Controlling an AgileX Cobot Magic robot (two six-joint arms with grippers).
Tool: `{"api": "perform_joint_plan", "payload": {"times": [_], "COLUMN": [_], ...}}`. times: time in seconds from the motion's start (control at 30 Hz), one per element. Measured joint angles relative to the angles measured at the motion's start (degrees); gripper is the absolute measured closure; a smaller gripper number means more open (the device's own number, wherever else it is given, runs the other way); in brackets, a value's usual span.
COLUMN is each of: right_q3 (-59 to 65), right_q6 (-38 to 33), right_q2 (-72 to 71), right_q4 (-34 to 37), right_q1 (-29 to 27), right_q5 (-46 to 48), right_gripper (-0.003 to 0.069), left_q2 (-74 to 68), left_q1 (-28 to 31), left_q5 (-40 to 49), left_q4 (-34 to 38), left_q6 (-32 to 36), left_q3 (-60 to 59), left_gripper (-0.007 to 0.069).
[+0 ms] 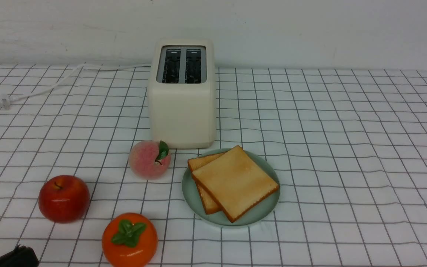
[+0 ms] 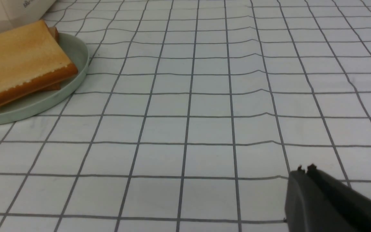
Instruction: Take toasted bread from bread machine on white checkered table place on plate.
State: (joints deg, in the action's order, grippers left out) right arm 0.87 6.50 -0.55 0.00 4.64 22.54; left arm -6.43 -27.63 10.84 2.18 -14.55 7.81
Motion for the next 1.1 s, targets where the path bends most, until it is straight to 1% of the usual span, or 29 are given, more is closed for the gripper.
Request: {"api": "perform_joint_plan", "payload": {"times": [0.2, 0.27, 0.33, 0.43, 0.47, 0.5, 0.53, 0.57, 0.6, 0.67, 0.8, 1.1], "right_q3": [0.0, 0.0, 0.0, 0.0, 0.0, 0.0, 0.0, 0.0, 0.0, 0.0, 0.0, 0.0], "right_q6": [0.0, 0.0, 0.0, 0.0, 0.0, 0.0, 0.0, 0.0, 0.0, 0.0, 0.0, 0.0], "right_q2": [0.0, 0.0, 0.0, 0.0, 0.0, 0.0, 0.0, 0.0, 0.0, 0.0, 0.0, 0.0], "right_q4": [0.0, 0.0, 0.0, 0.5, 0.5, 0.5, 0.5, 0.5, 0.5, 0.5, 0.5, 0.5], "right_q1": [0.0, 0.0, 0.0, 0.0, 0.0, 0.0, 0.0, 0.0, 0.0, 0.0, 0.0, 0.0], "right_q5": [0.0, 0.0, 0.0, 0.0, 0.0, 0.0, 0.0, 0.0, 0.0, 0.0, 0.1, 0.1], "right_gripper": [0.0672, 0.0671, 0.0669, 0.0669, 0.0669, 0.0666, 0.0666, 0.0665, 0.0664, 0.0661, 0.0659, 0.0655], "left_q2": [0.0, 0.0, 0.4, 2.3, 2.6, 4.4, 4.7, 5.6, 6.9, 7.0, 7.0, 7.0], "left_q1": [0.0, 1.0, 4.3, 11.7, 12.8, 17.1, 17.6, 19.5, 22.9, 25.3, 26.3, 26.3], "left_q5": [-0.9, -1.2, -0.9, 0.7, 0.9, 2.9, 3.1, 4.0, 5.5, 6.9, 11.1, 11.6], "left_q4": [-0.9, -1.6, -2.2, -2.2, -2.2, -2.2, -2.2, -1.9, -1.9, -1.8, 0.6, 2.3], "left_q6": [0.1, 0.4, 0.5, 0.5, 0.5, 0.5, 0.5, 0.5, 0.5, 0.5, 0.5, 0.5], "left_q3": [0.0, 0.0, 0.0, 0.0, 0.0, -0.1, -0.2, -0.5, -1.9, -4.5, -9.3, -9.5], "left_gripper": [0.0607, 0.0607, 0.0609, 0.0638, 0.0638, 0.0638, 0.0638, 0.0638, 0.0638, 0.0638, 0.0638, 0.0638]}}
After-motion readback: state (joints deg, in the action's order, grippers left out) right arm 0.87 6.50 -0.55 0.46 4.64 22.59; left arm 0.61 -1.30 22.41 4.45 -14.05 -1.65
